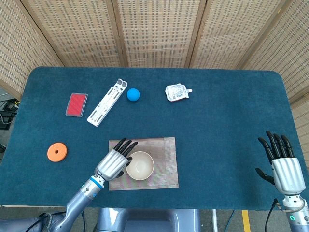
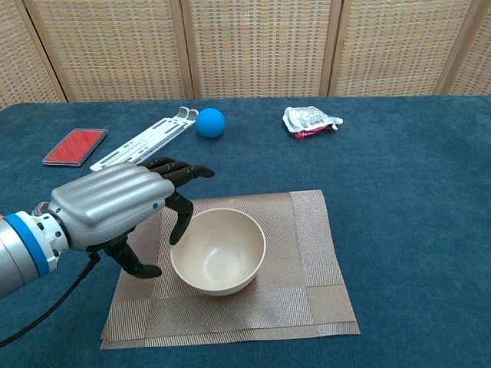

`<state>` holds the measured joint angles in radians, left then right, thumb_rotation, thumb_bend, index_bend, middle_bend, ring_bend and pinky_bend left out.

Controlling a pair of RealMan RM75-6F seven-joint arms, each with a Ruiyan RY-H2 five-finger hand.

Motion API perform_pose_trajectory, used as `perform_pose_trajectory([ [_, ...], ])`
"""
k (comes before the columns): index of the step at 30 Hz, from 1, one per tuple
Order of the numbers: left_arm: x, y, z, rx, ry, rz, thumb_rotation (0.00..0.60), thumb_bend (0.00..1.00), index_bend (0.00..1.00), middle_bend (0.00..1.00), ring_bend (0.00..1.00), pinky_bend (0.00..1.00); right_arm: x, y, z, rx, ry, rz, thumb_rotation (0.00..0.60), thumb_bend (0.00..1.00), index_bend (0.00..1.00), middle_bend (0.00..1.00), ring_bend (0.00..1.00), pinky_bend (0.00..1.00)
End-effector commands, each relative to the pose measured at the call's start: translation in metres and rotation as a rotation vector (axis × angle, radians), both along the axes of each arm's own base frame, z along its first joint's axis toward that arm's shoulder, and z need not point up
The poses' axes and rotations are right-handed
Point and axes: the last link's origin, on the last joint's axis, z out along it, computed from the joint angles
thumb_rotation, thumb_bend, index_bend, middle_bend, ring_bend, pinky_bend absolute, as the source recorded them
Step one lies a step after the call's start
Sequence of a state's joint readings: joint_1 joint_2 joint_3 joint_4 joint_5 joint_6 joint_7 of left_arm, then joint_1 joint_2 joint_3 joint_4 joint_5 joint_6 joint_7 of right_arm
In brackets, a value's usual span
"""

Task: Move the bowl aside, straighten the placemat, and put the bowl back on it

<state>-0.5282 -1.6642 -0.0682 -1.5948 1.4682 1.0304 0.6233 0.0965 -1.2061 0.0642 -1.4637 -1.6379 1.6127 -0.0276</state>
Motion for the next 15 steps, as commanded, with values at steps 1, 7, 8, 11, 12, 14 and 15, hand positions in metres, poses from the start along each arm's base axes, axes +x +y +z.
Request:
perform_pose_trajectory([
  [1, 0.003, 0.001, -0.006, -0.011, 0.002, 0.000, 0.600, 0.16, 0.58, 0.00, 0.00, 0.00, 0.000, 0.000, 0.000, 0.002, 0.000, 0.000, 0.600, 0.02, 0.16, 0.00, 0.00, 0.00],
  [7, 0.008, 0.002, -0.021, -0.040, 0.013, 0.008, 0.600, 0.21, 0.60, 0.00, 0.00, 0.00, 0.000, 0.000, 0.001, 0.000, -0.006, -0.001, 0.600, 0.02, 0.16, 0.00, 0.00, 0.00],
  [8, 0.008, 0.002, -0.023, -0.044, 0.014, 0.009, 0.600, 0.23, 0.61, 0.00, 0.00, 0.00, 0.000, 0.000, 0.001, 0.000, -0.008, -0.002, 0.600, 0.02, 0.16, 0.00, 0.00, 0.00],
  [11, 0.010, 0.002, -0.029, -0.053, 0.020, 0.011, 0.600, 0.36, 0.66, 0.00, 0.00, 0.00, 0.000, 0.000, 0.002, -0.001, -0.011, -0.002, 0.600, 0.02, 0.16, 0.00, 0.00, 0.00],
  [12, 0.010, 0.002, -0.030, -0.054, 0.020, 0.012, 0.600, 0.41, 0.69, 0.00, 0.00, 0.00, 0.000, 0.000, 0.002, 0.000, -0.012, -0.002, 0.600, 0.02, 0.16, 0.00, 0.00, 0.00],
  [14, 0.010, 0.002, -0.032, -0.045, 0.023, 0.003, 0.600, 0.49, 0.73, 0.00, 0.00, 0.00, 0.000, 0.000, 0.003, -0.001, -0.018, 0.000, 0.600, 0.02, 0.16, 0.00, 0.00, 0.00],
  [15, 0.008, 0.002, -0.031, -0.031, 0.021, 0.002, 0.600, 0.52, 0.75, 0.00, 0.00, 0.00, 0.000, 0.000, 0.003, -0.001, -0.020, 0.000, 0.600, 0.02, 0.16, 0.00, 0.00, 0.00],
])
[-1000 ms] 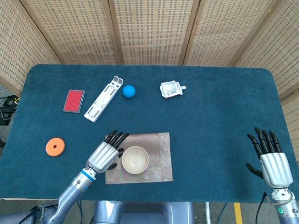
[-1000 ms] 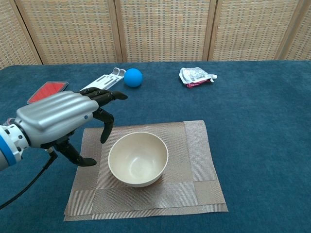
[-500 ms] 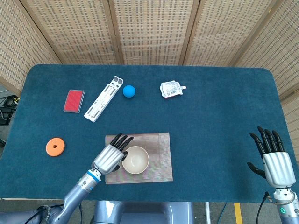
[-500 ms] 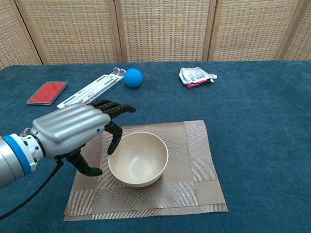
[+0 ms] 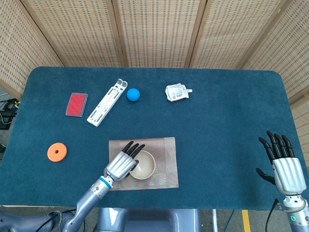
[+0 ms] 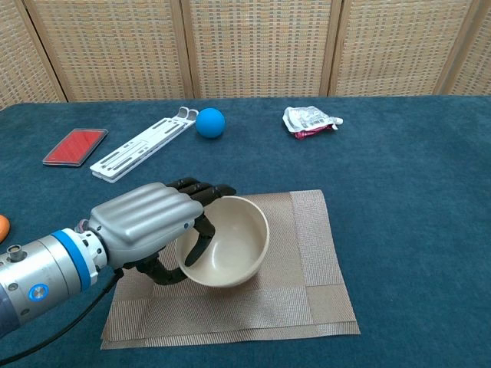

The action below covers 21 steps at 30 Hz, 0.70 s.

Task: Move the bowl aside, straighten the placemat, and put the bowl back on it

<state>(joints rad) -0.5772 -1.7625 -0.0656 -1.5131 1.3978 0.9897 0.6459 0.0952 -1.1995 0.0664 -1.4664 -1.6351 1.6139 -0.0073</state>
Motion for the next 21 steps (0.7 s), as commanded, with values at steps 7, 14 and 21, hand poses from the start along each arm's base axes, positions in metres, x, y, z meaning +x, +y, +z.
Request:
perform_pose_trajectory([
  [7, -0.017, 0.009, 0.023, 0.083, -0.009, 0.007, 0.600, 0.54, 0.79, 0.00, 0.00, 0.00, 0.001, 0.001, 0.002, -0.001, -0.006, 0.006, 0.600, 0.02, 0.16, 0.00, 0.00, 0.00],
  [14, -0.053, 0.033, 0.068, 0.182, 0.013, 0.073, 0.600, 0.54, 0.79, 0.00, 0.00, 0.00, 0.001, 0.002, 0.000, 0.007, 0.001, 0.006, 0.600, 0.02, 0.16, 0.00, 0.00, 0.00],
  [21, -0.113, 0.049, 0.110, 0.254, 0.131, 0.145, 0.600, 0.53, 0.77, 0.00, 0.00, 0.00, 0.003, 0.003, -0.003, 0.019, 0.003, 0.016, 0.600, 0.02, 0.17, 0.00, 0.00, 0.00],
])
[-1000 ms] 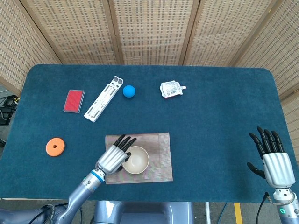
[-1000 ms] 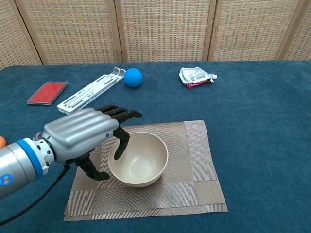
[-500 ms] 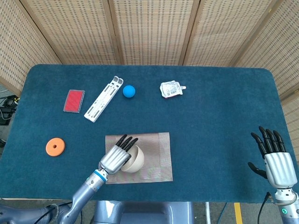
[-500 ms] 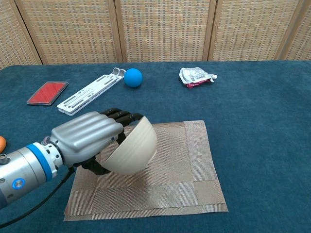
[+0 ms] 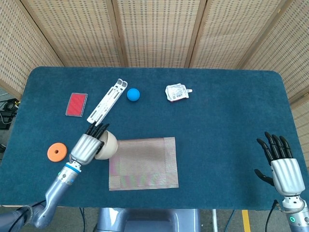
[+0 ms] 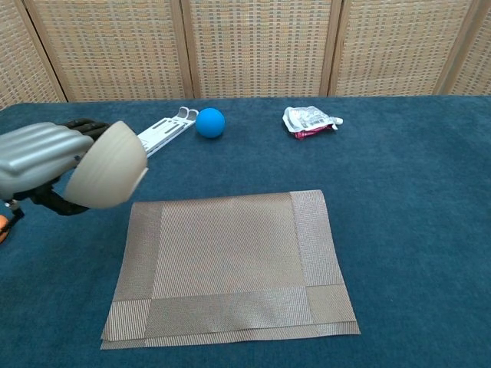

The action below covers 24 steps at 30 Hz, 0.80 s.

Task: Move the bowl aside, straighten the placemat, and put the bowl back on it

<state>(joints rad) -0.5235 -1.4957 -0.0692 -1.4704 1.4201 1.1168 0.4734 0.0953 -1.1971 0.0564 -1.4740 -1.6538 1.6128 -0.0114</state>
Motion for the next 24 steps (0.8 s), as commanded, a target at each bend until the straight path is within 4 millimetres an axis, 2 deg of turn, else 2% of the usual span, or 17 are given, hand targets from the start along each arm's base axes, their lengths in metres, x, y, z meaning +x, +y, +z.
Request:
perform_pose_trajectory([
  [1, -0.035, 0.006, 0.020, 0.031, 0.067, 0.049, 0.600, 0.53, 0.77, 0.00, 0.00, 0.00, 0.001, 0.001, 0.000, 0.001, 0.001, 0.004, 0.600, 0.02, 0.17, 0.00, 0.00, 0.00],
  [8, -0.089, 0.010, 0.039, 0.050, 0.127, 0.166, 0.600, 0.53, 0.76, 0.00, 0.00, 0.00, 0.003, 0.002, -0.003, 0.017, -0.004, 0.009, 0.600, 0.02, 0.17, 0.00, 0.00, 0.00],
  [13, -0.108, 0.011, 0.038, 0.045, 0.153, 0.216, 0.600, 0.53, 0.76, 0.00, 0.00, 0.00, 0.003, 0.002, -0.004, 0.022, -0.006, 0.011, 0.600, 0.02, 0.17, 0.00, 0.00, 0.00],
  [20, -0.117, 0.009, 0.027, 0.004, 0.182, 0.251, 0.600, 0.53, 0.74, 0.00, 0.00, 0.00, 0.002, 0.002, -0.004, 0.034, -0.017, 0.008, 0.600, 0.02, 0.17, 0.00, 0.00, 0.00],
  [24, -0.116, 0.009, 0.022, -0.015, 0.194, 0.261, 0.600, 0.50, 0.67, 0.00, 0.00, 0.00, 0.002, 0.002, -0.004, 0.032, -0.020, 0.008, 0.600, 0.02, 0.17, 0.00, 0.00, 0.00],
])
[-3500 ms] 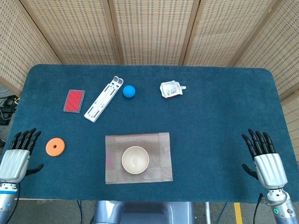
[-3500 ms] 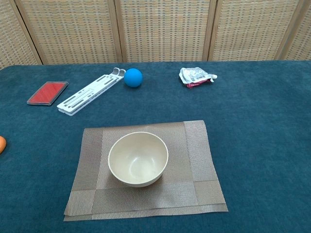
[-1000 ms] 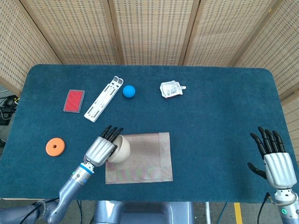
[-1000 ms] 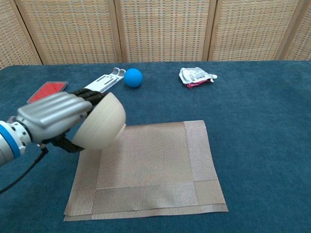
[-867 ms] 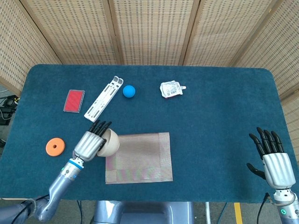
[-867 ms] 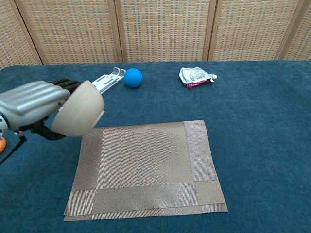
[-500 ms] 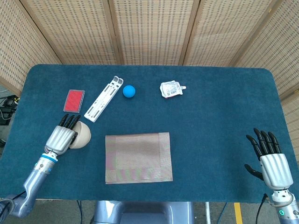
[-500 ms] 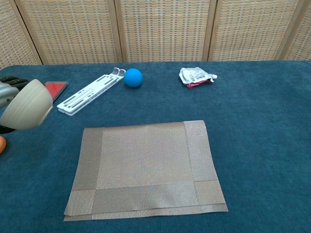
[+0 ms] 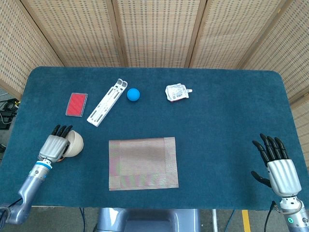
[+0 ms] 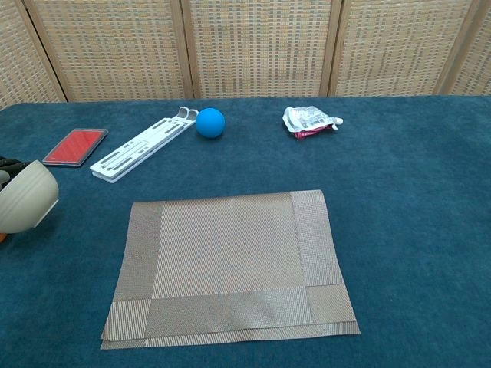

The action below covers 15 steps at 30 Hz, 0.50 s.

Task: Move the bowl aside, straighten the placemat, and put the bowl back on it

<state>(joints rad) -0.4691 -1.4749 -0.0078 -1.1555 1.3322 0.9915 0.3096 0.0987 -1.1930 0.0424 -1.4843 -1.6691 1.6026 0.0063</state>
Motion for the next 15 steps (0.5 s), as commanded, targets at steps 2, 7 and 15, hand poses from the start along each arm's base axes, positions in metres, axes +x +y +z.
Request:
perform_pose_trajectory([
  [2, 0.002, 0.000, -0.003, -0.016, 0.011, 0.006, 0.600, 0.44, 0.60, 0.00, 0.00, 0.00, 0.000, 0.000, 0.001, -0.003, -0.004, -0.001, 0.600, 0.02, 0.17, 0.00, 0.00, 0.00],
  [7, 0.004, -0.001, 0.002, -0.009, 0.011, 0.010, 0.600, 0.32, 0.38, 0.00, 0.00, 0.00, 0.000, 0.000, 0.001, -0.002, -0.002, -0.002, 0.600, 0.02, 0.17, 0.00, 0.00, 0.00],
  [15, 0.012, -0.005, 0.019, 0.024, -0.043, 0.006, 0.600, 0.23, 0.14, 0.00, 0.00, 0.00, -0.001, 0.000, 0.001, -0.002, -0.004, -0.006, 0.600, 0.02, 0.16, 0.00, 0.00, 0.00],
])
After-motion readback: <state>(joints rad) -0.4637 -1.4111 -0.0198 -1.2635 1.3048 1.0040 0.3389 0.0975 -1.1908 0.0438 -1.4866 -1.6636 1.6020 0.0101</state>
